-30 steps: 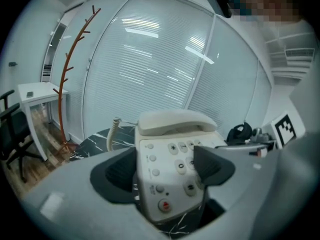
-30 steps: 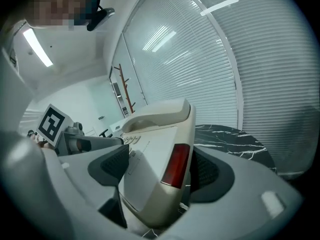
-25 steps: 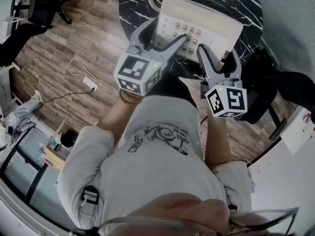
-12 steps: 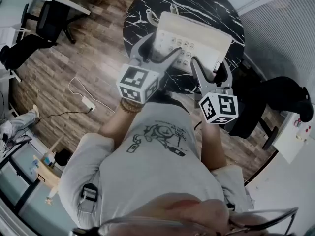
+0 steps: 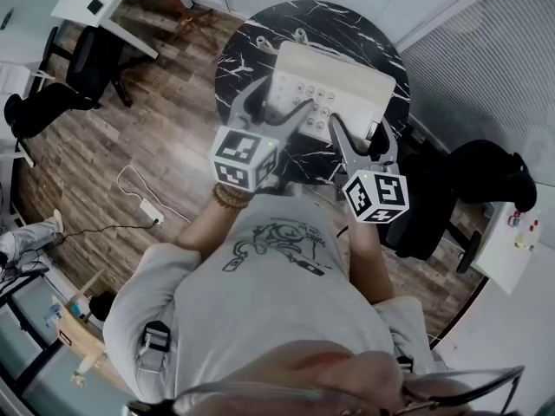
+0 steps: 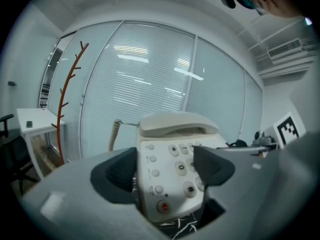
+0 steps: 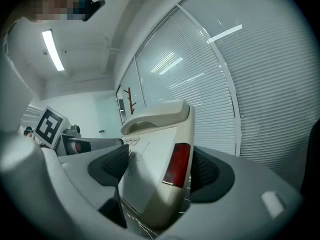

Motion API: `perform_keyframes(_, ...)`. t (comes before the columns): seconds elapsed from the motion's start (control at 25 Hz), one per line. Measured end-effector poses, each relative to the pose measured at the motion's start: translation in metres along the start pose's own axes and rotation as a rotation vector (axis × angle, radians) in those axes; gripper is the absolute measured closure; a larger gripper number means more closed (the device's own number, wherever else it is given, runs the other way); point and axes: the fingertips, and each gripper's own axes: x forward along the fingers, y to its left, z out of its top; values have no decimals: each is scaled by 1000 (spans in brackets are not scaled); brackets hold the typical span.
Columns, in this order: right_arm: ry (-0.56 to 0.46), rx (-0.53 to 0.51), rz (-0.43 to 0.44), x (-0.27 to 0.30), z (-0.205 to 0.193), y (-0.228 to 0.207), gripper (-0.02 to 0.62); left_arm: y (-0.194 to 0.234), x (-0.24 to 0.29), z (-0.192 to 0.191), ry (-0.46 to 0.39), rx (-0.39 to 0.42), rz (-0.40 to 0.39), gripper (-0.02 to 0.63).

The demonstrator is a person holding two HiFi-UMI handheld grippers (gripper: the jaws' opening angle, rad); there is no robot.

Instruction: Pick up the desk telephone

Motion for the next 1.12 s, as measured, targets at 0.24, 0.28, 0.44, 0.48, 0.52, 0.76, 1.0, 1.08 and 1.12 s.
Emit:
perform_keyframes(0.24,-46,-22,-9,-15,22,4,219,-15,-7,22,-43,22,-8,250)
perform_keyframes(0.28,-52,-25,-11,-18,25,4,219,-18,-8,25,-48,27,-11,250)
perform_keyframes(0.44,-72,-31,-16,-24,34,3,219,-25,-9,33,-61,38,-18,250)
perform_keyframes(0.48,-75,-33,-17,-25,36,2,219,-27,-8,34,-62,39,-19,250)
perform_keyframes(0.52,-77,-34,-18,-26,37,2,219,-28,-8,35,-63,39,-20,250)
perform_keyframes(0.76,-80,-36,-21,-30,39,2,219,-31,-10,36,-64,41,-24,250)
perform_keyframes(1.0,-81,-36,-25,-27,37,2,219,-29,-8,33,-60,31,-23,250)
perform_keyframes(1.08,-81,-34,-25,-26,37,2,219,-28,-8,33,-60,31,-23,250)
perform_keyframes(1.12,-81,-33,-25,-25,37,2,219,-27,-8,33,-60,31,-23,250)
